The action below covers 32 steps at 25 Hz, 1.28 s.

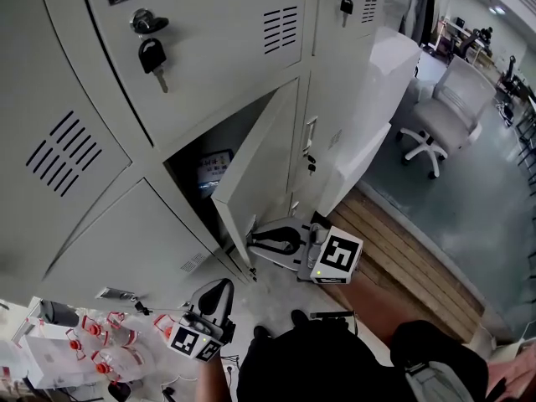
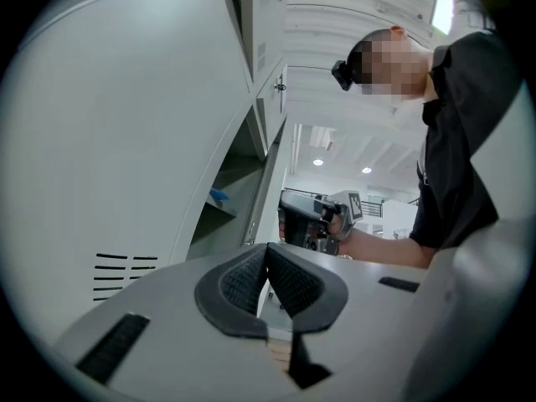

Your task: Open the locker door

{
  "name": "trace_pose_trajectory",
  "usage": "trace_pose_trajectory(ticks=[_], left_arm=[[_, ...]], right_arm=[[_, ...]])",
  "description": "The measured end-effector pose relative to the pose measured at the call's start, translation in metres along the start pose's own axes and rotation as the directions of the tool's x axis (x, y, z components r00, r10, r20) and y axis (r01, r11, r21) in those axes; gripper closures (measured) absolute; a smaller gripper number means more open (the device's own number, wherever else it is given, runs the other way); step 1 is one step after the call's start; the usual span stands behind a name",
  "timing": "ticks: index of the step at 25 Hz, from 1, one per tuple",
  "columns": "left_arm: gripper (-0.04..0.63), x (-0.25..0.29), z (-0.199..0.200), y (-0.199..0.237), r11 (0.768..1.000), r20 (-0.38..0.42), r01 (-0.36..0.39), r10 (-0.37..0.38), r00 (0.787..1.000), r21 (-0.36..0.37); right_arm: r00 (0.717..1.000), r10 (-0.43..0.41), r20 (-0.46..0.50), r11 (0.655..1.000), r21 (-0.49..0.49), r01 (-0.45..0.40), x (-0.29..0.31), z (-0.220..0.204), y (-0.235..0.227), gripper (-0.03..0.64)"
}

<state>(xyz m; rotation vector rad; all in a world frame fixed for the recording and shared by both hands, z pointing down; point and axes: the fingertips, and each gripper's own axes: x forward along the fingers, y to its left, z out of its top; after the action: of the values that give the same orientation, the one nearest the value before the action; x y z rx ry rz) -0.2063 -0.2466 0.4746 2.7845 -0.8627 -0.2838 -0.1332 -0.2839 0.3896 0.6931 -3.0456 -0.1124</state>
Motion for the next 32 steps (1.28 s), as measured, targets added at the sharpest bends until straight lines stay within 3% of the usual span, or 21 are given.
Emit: trace_pose_trajectory(ticks=[14, 24, 32], left_arm=[[0.58, 0.025, 0.008, -0.021, 0.998, -0.014, 0.057, -0.057, 0.998, 0.032], [0.58, 0.047, 0.01, -0.042, 0.994, -0.018, 0.104, -0.104, 0.994, 0.032], [0.58, 0.055, 0.008, -0.057, 0.997, -0.012, 0.069, -0.068, 0.998, 0.042]], right_arm=[[0.999, 0.039, 0.025, 0.999, -0.022, -0.038, -0.046, -0.001, 0.009, 0.558], [0.986, 0.155, 0.056, 0.988, -0.013, -0.155, -0.076, -0.002, 0.01, 0.558], [0.97, 0.229, 0.078, 0.973, -0.014, -0.229, -0.093, 0.0, 0.01, 0.558]])
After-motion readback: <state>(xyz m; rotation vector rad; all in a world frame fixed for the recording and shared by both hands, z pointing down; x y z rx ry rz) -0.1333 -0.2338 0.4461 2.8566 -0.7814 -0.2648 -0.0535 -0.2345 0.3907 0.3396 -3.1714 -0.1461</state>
